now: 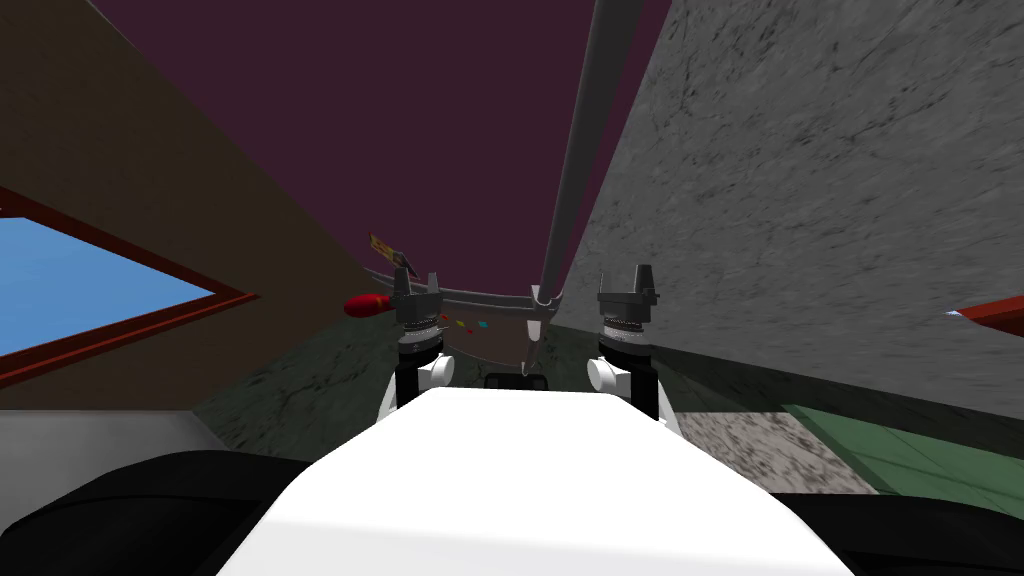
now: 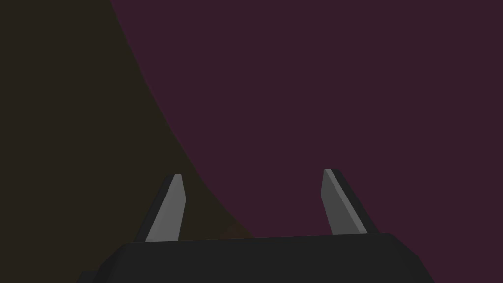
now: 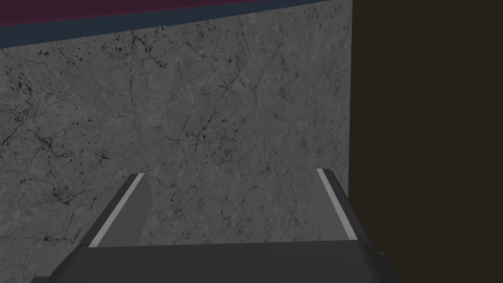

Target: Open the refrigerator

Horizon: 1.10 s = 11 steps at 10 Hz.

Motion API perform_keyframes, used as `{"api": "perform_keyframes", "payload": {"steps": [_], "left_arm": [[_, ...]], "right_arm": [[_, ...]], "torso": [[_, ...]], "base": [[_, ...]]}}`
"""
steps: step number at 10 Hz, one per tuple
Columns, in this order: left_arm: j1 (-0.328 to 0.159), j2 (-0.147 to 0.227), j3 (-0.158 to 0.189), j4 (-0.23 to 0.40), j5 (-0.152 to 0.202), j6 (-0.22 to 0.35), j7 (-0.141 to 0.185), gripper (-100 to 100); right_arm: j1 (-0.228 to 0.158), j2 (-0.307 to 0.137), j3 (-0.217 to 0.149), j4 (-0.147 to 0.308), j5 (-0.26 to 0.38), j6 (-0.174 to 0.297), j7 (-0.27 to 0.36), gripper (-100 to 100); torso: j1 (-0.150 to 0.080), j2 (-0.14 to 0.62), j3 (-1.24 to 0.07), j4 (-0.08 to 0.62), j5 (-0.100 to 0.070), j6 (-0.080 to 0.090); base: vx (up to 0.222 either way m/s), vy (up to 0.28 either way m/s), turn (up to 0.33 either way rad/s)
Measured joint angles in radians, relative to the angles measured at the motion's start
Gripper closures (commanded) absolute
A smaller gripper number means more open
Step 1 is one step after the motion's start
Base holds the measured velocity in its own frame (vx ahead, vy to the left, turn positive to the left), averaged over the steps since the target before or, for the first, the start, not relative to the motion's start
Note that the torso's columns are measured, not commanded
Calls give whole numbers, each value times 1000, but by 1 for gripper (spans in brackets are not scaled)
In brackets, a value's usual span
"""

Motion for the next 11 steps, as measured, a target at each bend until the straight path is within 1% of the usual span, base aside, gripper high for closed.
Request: {"api": "perform_keyframes", "payload": {"steps": [1, 2, 9, 10, 11], "left_arm": [[0, 0, 0, 0, 0, 0, 0, 0], [0, 0, 0, 0, 0, 0, 0, 0], [0, 0, 0, 0, 0, 0, 0, 0], [0, 0, 0, 0, 0, 0, 0, -100], [-5, 16, 2, 3, -1, 4, 1, -100]], "right_arm": [[0, 0, 0, 0, 0, 0, 0, 0], [0, 0, 0, 0, 0, 0, 0, 0], [0, 0, 0, 0, 0, 0, 0, 0], [0, 0, 0, 0, 0, 0, 0, 0], [0, 0, 0, 0, 0, 0, 0, 0]], "torso": [[0, 40, -82, 41, 0, 0], [0, 104, -209, 105, 0, 0], [0, 618, -1234, 617, 0, 0], [0, 691, -1382, 691, 0, 0], [-4, 713, -1449, 726, 1, 0]], "base": [[0, 0, 0], [0, 0, 0], [0, 0, 0], [-54, -5, -5], [-37, -33, -18]]}}
